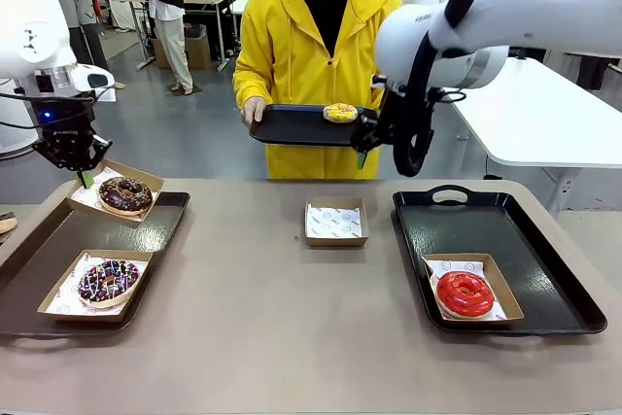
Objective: Individually package the donuts and arrange them on the tray.
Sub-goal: Place the picked Paper togo box on the Handle tray while simultaneously picking up another Paper togo box from the table with the other hand.
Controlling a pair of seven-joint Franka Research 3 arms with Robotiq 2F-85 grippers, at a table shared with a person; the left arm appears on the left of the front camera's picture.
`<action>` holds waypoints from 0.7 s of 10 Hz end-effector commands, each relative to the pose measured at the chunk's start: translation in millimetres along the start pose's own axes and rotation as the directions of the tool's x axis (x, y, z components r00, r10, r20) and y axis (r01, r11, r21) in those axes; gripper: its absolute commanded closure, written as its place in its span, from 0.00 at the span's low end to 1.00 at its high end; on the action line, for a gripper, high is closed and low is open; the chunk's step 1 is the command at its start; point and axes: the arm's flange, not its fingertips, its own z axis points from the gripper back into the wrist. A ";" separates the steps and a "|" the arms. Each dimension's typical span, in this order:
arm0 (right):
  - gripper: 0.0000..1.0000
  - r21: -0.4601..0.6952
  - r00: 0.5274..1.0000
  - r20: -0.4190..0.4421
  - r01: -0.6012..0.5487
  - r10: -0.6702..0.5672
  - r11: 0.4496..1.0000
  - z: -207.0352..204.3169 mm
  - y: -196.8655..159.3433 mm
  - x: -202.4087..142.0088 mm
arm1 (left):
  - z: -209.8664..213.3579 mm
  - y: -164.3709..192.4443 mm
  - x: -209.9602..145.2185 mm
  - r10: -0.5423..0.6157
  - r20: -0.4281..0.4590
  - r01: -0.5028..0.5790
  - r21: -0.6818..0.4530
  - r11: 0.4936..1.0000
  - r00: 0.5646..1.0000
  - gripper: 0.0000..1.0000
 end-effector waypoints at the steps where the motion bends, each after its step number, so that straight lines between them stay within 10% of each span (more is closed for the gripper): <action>1: 0.00 -0.062 1.000 -0.019 -0.004 0.003 0.998 -27.0 3.7 6.8 | -0.6 6.9 9.5 -0.021 -0.028 0.020 -0.029 0.999 0.999 0.99; 7: 0.00 -0.051 0.999 -0.008 0.041 -0.042 0.998 -55.0 9.7 -3.0 | -35.4 3.6 22.9 -0.055 -0.029 0.053 -0.061 0.997 0.998 0.99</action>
